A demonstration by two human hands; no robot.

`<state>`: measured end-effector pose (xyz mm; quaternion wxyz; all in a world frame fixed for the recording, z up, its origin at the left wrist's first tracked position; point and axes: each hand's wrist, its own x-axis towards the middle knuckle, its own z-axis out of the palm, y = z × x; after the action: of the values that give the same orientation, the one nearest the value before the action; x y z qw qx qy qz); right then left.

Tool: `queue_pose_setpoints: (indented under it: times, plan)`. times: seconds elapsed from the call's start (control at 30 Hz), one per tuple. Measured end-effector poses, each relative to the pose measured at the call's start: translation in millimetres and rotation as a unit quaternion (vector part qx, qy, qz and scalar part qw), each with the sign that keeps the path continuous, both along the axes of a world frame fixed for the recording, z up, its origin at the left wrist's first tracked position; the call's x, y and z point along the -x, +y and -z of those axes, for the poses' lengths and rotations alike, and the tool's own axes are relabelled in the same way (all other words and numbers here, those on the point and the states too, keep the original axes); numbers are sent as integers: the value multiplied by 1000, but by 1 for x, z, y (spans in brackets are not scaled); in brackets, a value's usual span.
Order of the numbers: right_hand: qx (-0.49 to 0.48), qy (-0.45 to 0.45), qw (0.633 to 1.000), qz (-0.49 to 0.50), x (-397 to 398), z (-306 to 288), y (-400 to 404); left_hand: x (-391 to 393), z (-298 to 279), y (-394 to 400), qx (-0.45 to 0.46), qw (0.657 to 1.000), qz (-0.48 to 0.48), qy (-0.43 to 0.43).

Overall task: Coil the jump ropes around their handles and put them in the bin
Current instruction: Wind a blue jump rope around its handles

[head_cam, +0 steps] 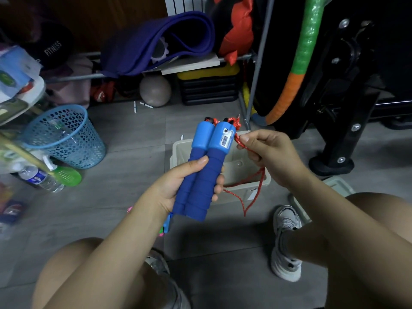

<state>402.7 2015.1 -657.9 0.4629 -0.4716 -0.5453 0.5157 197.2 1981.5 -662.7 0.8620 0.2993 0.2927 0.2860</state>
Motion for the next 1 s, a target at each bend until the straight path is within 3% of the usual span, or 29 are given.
queue_pose_setpoints:
  times: [0.23,0.37,0.5,0.57,0.73,0.87,1.0]
  plan:
    - [-2,27,997,-68,-1,1,1,-4,0,1,3,999,-37,-15]
    - [-79,-93,992,-6,2,7,0,-4,0,0,5,999,-41,-26]
    - [-252,-240,935,64,2,12,-1,-3,0,2,1,999,-49,-23]
    - [-270,-261,924,69,2,13,-3,-3,0,2,-2,999,-48,-18]
    - [-30,-77,996,15,4,2,-2,-5,1,2,-4,999,-46,-5]
    - [99,62,993,-9,3,2,-2,-8,2,2,11,998,-68,-4]
    - [189,184,964,-29,8,-4,-3,-9,1,3,10,997,-76,-5]
